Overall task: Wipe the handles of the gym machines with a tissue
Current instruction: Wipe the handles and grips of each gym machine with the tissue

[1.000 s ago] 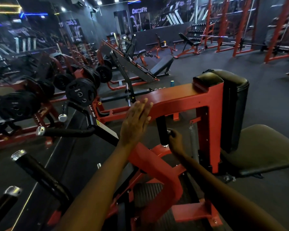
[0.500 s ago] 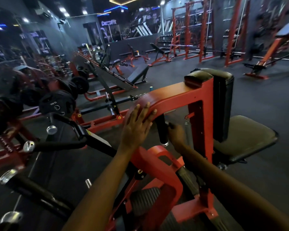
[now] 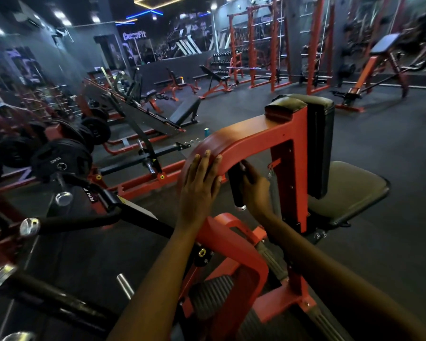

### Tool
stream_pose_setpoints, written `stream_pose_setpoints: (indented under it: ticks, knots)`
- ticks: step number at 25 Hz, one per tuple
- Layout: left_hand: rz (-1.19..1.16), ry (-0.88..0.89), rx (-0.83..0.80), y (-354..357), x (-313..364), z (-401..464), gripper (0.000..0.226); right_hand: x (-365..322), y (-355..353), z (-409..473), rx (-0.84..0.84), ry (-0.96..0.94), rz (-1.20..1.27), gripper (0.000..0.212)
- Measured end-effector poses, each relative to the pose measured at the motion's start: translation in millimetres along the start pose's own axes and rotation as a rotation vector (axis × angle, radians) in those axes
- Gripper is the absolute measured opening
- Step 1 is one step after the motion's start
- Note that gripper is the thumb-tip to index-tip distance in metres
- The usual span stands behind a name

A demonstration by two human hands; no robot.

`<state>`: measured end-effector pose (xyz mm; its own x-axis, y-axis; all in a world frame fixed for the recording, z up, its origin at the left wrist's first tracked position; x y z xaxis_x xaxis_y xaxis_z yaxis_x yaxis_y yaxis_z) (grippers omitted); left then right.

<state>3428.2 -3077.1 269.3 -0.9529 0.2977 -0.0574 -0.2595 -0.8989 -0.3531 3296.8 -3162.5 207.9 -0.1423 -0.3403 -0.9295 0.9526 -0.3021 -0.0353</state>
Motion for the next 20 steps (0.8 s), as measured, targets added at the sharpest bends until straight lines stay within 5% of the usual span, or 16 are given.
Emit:
stream_pose_setpoints:
  ticks: [5, 9, 13, 18, 20]
  knots:
    - [-0.124, -0.231, -0.096, 6.7, -18.2, -12.3, 0.053, 31.4, -10.6, -25.6, -0.026, 0.083, -0.163, 0.030]
    - [-0.111, -0.210, -0.105, 10.7, -19.8, -5.8, 0.055, -5.8, -3.4, -6.3, 0.081, -0.026, 0.067, 0.034]
    - [-0.121, -0.244, -0.097, 5.6, -16.7, -15.6, 0.055, 50.8, -7.5, -34.3, 0.054, 0.132, -0.202, 0.030]
    - [-0.103, -0.224, -0.093, 8.4, -21.7, -7.7, 0.055, -33.1, -7.0, 1.9, 0.190, -0.034, 0.072, 0.024]
    - [-0.103, -0.224, -0.095, 8.9, -21.0, -10.6, 0.055, -7.6, -7.1, -10.0, 0.167, 0.014, 0.038, 0.029]
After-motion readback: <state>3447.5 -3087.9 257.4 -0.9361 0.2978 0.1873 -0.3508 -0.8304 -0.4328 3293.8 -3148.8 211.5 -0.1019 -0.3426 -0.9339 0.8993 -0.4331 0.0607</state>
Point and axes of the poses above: each hand's wrist, its own z-axis towards the middle knuckle, its own y-axis out of the palm, x = y × z, the point moved 9 cm from there along z, towards the middle knuckle, and after that the axes turned 11 degrees about x, right-handed, at the moved point
